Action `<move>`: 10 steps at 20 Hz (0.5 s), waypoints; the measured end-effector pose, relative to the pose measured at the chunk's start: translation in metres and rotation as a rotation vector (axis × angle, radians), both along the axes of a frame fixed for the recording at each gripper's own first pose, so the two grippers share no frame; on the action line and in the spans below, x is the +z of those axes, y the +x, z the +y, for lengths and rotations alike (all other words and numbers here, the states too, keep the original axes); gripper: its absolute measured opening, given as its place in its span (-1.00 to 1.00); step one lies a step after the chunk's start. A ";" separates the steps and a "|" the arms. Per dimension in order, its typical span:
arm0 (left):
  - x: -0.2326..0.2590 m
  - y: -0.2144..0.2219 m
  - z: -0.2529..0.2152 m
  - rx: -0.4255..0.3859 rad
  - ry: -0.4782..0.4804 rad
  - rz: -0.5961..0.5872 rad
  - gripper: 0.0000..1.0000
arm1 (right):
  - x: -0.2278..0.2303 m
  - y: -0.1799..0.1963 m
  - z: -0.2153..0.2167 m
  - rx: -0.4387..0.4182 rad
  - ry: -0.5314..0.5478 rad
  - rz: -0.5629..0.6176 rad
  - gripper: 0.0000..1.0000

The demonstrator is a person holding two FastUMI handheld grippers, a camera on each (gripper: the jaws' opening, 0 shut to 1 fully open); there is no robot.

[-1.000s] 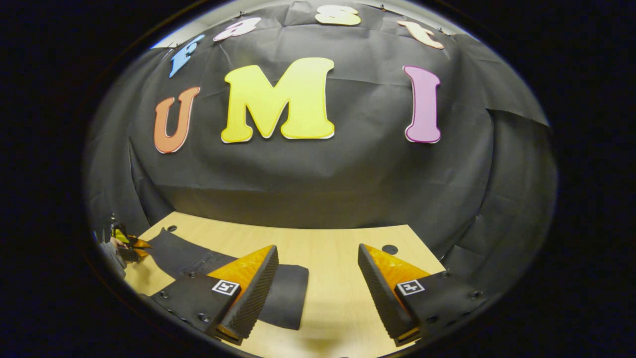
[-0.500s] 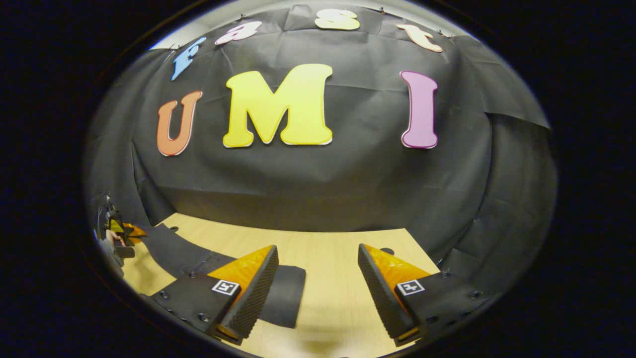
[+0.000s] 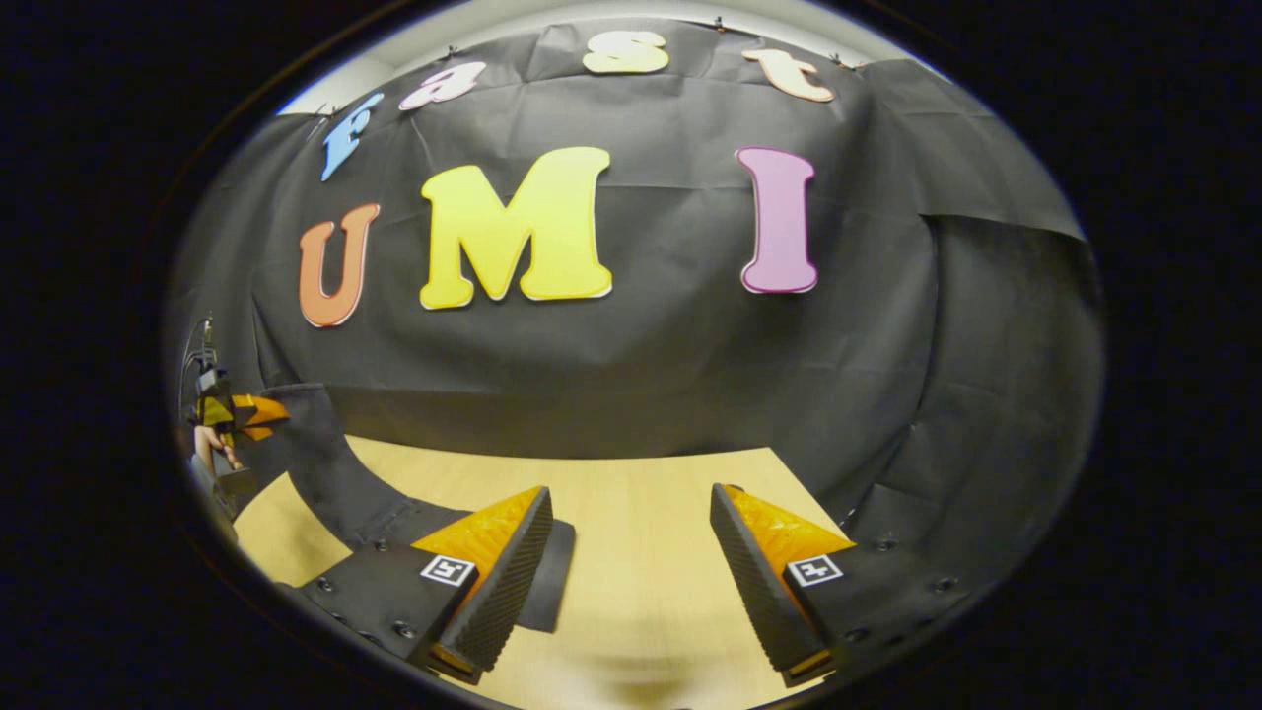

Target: Grasp the waist and the cuffs of the jeans and fold them to make the two legs overlap; first hold the waist and fold one-third of the jeans toward the cuffs, then hold the cuffs and fold the remaining one-third in the same direction to finish folding.

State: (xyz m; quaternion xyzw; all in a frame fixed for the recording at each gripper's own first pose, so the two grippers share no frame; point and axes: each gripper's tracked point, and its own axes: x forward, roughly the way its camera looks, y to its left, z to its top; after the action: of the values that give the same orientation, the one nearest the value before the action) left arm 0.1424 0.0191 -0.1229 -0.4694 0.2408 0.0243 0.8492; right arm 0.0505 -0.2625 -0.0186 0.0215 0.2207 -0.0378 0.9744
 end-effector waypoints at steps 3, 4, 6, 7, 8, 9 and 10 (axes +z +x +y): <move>0.022 -0.003 -0.048 -0.107 0.005 -0.037 -0.94 | 0.004 -0.013 -0.015 -0.018 0.001 -0.003 0.97; 0.025 -0.006 -0.063 -0.134 0.017 -0.045 -0.94 | 0.006 -0.018 -0.019 -0.026 0.001 -0.003 0.97; 0.031 -0.011 -0.093 -0.189 0.035 -0.058 -0.94 | 0.008 -0.028 -0.030 -0.044 -0.001 -0.005 0.97; 0.031 -0.015 -0.110 -0.219 0.045 -0.060 -0.94 | 0.011 -0.033 -0.036 -0.054 -0.006 -0.006 0.97; 0.028 -0.018 -0.129 -0.254 0.052 -0.059 -0.93 | 0.011 -0.039 -0.044 -0.066 -0.009 -0.005 0.97; 0.023 -0.022 -0.147 -0.289 0.053 -0.049 -0.94 | 0.012 -0.045 -0.050 -0.080 -0.005 -0.002 0.97; 0.017 -0.025 -0.160 -0.315 0.064 -0.039 -0.94 | 0.015 -0.050 -0.055 -0.094 0.001 -0.007 0.97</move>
State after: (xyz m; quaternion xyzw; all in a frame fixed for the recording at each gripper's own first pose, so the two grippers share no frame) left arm 0.1170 -0.1409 -0.1060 -0.3991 0.2941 -0.1103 0.8614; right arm 0.0000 -0.3178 -0.0035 0.0325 0.2161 -0.0836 0.9722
